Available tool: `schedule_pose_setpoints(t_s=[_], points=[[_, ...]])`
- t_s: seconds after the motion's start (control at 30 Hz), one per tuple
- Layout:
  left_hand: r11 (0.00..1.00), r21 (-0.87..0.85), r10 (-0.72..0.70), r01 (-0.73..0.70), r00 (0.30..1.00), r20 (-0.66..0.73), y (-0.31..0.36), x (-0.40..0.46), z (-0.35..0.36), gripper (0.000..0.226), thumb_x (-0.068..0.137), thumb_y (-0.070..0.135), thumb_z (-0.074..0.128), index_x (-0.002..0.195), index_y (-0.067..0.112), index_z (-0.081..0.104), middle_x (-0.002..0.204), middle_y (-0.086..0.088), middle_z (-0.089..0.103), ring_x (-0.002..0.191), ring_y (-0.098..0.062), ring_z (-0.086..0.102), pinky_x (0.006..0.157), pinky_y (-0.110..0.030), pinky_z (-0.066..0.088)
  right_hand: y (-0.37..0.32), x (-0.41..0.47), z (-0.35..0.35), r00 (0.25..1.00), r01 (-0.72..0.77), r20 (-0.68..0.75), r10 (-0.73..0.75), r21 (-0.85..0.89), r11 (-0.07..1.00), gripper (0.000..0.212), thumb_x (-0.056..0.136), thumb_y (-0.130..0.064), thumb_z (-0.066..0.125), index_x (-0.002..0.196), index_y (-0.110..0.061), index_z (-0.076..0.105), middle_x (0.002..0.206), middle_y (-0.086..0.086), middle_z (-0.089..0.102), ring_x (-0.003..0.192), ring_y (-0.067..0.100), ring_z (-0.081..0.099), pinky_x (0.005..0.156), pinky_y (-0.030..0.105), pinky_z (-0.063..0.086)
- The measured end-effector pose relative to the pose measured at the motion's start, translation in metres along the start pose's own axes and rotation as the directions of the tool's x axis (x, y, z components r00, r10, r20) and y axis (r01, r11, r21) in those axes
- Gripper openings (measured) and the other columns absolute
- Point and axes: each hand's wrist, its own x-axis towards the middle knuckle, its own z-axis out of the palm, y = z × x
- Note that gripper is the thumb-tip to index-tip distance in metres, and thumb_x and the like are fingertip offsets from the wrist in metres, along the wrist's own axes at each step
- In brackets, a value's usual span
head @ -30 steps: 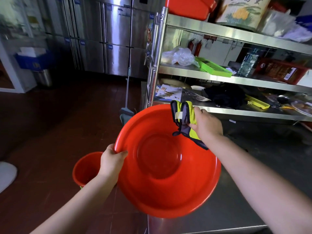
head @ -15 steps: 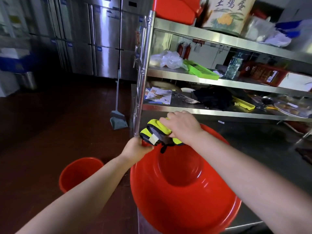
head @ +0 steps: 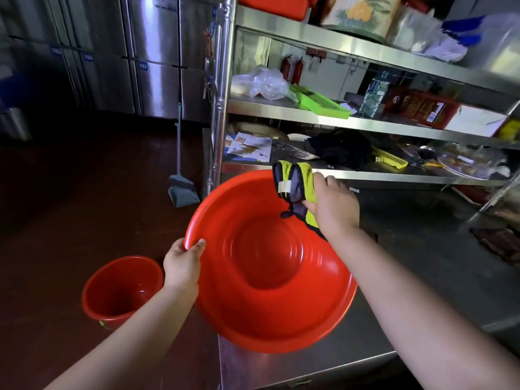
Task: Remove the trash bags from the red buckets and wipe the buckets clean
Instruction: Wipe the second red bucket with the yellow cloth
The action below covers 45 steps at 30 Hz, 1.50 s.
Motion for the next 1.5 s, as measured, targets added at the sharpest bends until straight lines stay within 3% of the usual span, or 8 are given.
schedule_pose_setpoints(t_s=[0.2, 0.37, 0.57, 0.67, 0.9, 1.13, 1.3, 1.5], points=[[0.974, 0.218, 0.063, -0.07, 0.997, 0.041, 0.001, 0.0, -0.006, 0.031, 0.08, 0.017, 0.069, 0.109, 0.018, 0.059, 0.084, -0.001, 0.065, 0.076, -0.021, 0.065, 0.073, -0.041, 0.056, 0.005, 0.0, -0.008, 0.996, 0.084, 0.017, -0.084, -0.009, 0.996, 0.053, 0.074, -0.032, 0.077, 0.115, -0.009, 0.053, 0.093, 0.011, 0.061, 0.085, 0.031, 0.06, 0.067, 0.035, 0.039], [0.655, 0.566, 0.314, -0.5, 0.862, 0.398, 0.051, 0.012, 0.011, 0.042, 0.069, 0.028, 0.075, 0.108, 0.029, 0.058, 0.086, 0.007, 0.065, 0.077, -0.014, 0.063, 0.073, -0.033, 0.053, -0.017, 0.012, -0.022, 0.915, 0.399, -0.038, -0.402, -0.06, 0.915, 0.068, 0.054, -0.028, 0.088, 0.114, -0.013, 0.06, 0.087, 0.008, 0.062, 0.08, 0.03, 0.061, 0.068, 0.034, 0.044], [0.868, 0.347, 0.239, -0.356, 0.911, 0.335, 0.035, 0.014, 0.018, 0.004, 0.088, 0.026, 0.063, 0.085, 0.023, 0.063, 0.067, -0.009, 0.063, 0.052, -0.02, 0.057, 0.055, -0.041, 0.049, -0.029, 0.009, -0.01, 0.873, 0.436, -0.152, -0.463, -0.18, 0.882, 0.082, 0.06, -0.013, 0.083, 0.135, -0.021, 0.05, 0.11, 0.006, 0.062, 0.092, 0.026, 0.059, 0.074, 0.035, 0.045], [0.918, 0.273, 0.207, -0.287, 0.936, 0.285, 0.026, 0.012, 0.015, 0.005, 0.088, 0.028, 0.063, 0.085, 0.024, 0.064, 0.072, -0.008, 0.067, 0.06, -0.027, 0.063, 0.065, -0.045, 0.055, -0.026, 0.008, -0.002, 0.831, 0.464, -0.263, -0.49, -0.16, 0.871, 0.068, 0.073, 0.001, 0.058, 0.138, -0.018, 0.047, 0.114, 0.009, 0.061, 0.095, 0.03, 0.059, 0.074, 0.037, 0.047], [0.991, 0.116, 0.062, -0.068, 0.997, 0.049, 0.019, 0.019, -0.003, 0.01, 0.09, 0.03, 0.061, 0.089, 0.021, 0.061, 0.087, -0.007, 0.066, 0.083, -0.028, 0.066, 0.078, -0.044, 0.056, 0.001, 0.001, 0.013, 0.992, 0.126, 0.01, -0.126, -0.083, 0.988, 0.082, 0.082, -0.008, 0.066, 0.15, -0.017, 0.021, 0.127, 0.01, 0.05, 0.106, 0.03, 0.051, 0.085, 0.04, 0.045], [0.996, 0.056, -0.064, 0.068, 0.995, -0.074, 0.021, 0.024, 0.002, 0.016, 0.09, 0.031, 0.06, 0.098, 0.019, 0.055, 0.088, -0.005, 0.06, 0.078, -0.026, 0.058, 0.074, -0.038, 0.05, 0.002, -0.024, 0.031, 0.944, -0.252, 0.244, 0.221, 0.102, 0.962, 0.085, 0.088, -0.025, 0.063, 0.15, -0.013, 0.006, 0.133, 0.015, 0.04, 0.112, 0.032, 0.048, 0.079, 0.039, 0.048], [0.985, 0.143, -0.095, 0.096, 0.995, -0.017, 0.045, 0.034, 0.008, 0.027, 0.089, 0.027, 0.062, 0.113, 0.016, 0.058, 0.097, -0.009, 0.059, 0.079, -0.027, 0.058, 0.067, -0.037, 0.046, 0.016, -0.011, 0.025, 0.902, -0.342, 0.34, 0.268, 0.179, 0.923, 0.069, 0.095, -0.023, 0.052, 0.151, -0.016, 0.012, 0.14, 0.017, 0.036, 0.117, 0.034, 0.047, 0.083, 0.04, 0.048], [0.982, 0.189, -0.013, -0.022, 0.983, 0.183, 0.05, 0.036, 0.016, 0.035, 0.092, 0.011, 0.053, 0.127, 0.01, 0.051, 0.106, -0.017, 0.064, 0.089, -0.032, 0.063, 0.08, -0.045, 0.053, 0.032, -0.021, 0.024, 0.905, -0.385, 0.303, 0.297, 0.293, 0.875, 0.046, 0.095, -0.011, 0.048, 0.14, -0.014, 0.041, 0.124, 0.02, 0.052, 0.103, 0.039, 0.058, 0.081, 0.037, 0.048]])
